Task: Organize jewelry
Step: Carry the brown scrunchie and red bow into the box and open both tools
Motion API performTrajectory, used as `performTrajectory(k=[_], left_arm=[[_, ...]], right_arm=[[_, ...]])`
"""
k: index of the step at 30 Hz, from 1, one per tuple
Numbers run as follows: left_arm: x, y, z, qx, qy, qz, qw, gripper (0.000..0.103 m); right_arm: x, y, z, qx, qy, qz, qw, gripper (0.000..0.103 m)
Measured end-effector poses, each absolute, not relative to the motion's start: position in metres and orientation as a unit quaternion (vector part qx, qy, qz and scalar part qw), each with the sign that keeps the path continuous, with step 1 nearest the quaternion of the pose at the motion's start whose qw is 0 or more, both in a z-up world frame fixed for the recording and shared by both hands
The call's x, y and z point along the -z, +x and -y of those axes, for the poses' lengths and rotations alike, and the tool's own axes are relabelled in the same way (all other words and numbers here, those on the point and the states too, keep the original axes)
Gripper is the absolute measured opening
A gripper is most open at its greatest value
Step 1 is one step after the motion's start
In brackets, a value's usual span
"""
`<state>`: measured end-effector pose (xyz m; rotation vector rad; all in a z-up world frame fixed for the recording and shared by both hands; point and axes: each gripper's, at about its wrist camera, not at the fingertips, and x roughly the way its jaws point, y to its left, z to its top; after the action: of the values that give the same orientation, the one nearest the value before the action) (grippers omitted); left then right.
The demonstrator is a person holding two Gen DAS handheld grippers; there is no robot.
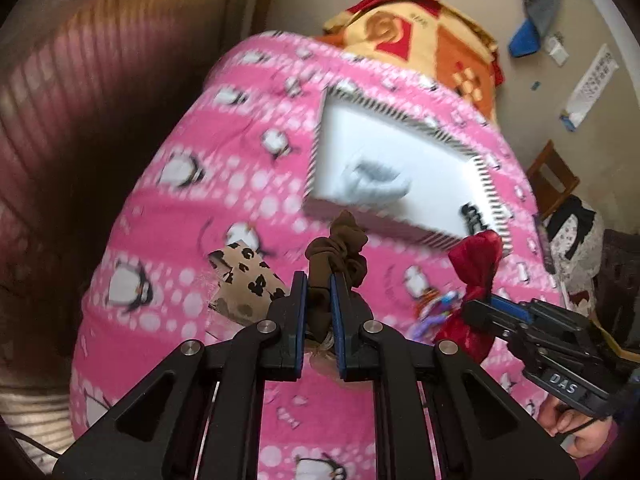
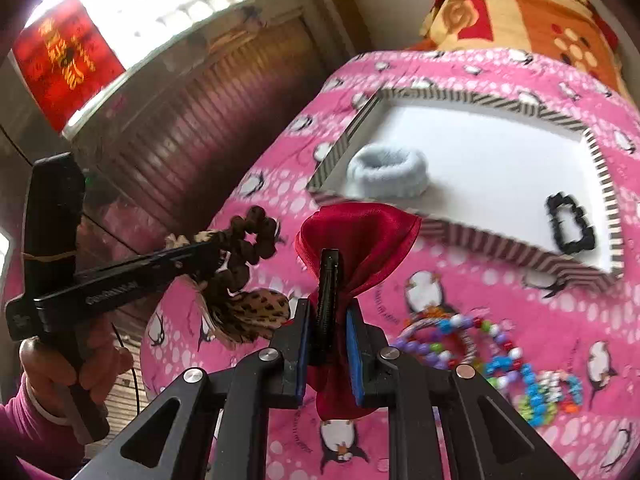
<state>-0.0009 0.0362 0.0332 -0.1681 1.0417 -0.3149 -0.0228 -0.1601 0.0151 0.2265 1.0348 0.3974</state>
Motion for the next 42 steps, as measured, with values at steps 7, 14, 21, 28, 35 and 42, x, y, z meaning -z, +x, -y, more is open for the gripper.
performTrajectory(k=[7, 14, 21, 28, 35, 42], left_arm=[[-0.067, 0.024, 0.004, 0.189, -0.061, -0.464, 0.863, 0.010], [-0.072, 0.063, 0.052, 0.208, -0.045, -0.459, 0.863, 0.010], [-0.059, 0.108, 0.092, 0.208, -0.039, -0.475, 0.854, 0.010], [-0.029, 0.139, 0.115, 0.191, -0.023, -0.500, 0.844, 0.010], [0.007, 0.157, 0.114, 0.160, -0.007, -0.531, 0.832, 0.010], [0.014, 0.163, 0.118, 0.155, 0.006, -0.532, 0.833, 0.010]], right_arm=[[-0.038, -0.008, 0.197, -0.143, 0.111, -0.470, 0.864, 0.016], [-0.047, 0.023, 0.236, -0.107, 0.120, -0.467, 0.869, 0.016], [-0.035, 0.059, 0.265, -0.089, 0.136, -0.476, 0.864, 0.016], [-0.004, 0.093, 0.274, -0.091, 0.148, -0.508, 0.844, 0.016], [0.034, 0.114, 0.276, -0.093, 0.148, -0.546, 0.820, 0.016], [0.057, 0.124, 0.277, -0.098, 0.155, -0.566, 0.804, 0.016]])
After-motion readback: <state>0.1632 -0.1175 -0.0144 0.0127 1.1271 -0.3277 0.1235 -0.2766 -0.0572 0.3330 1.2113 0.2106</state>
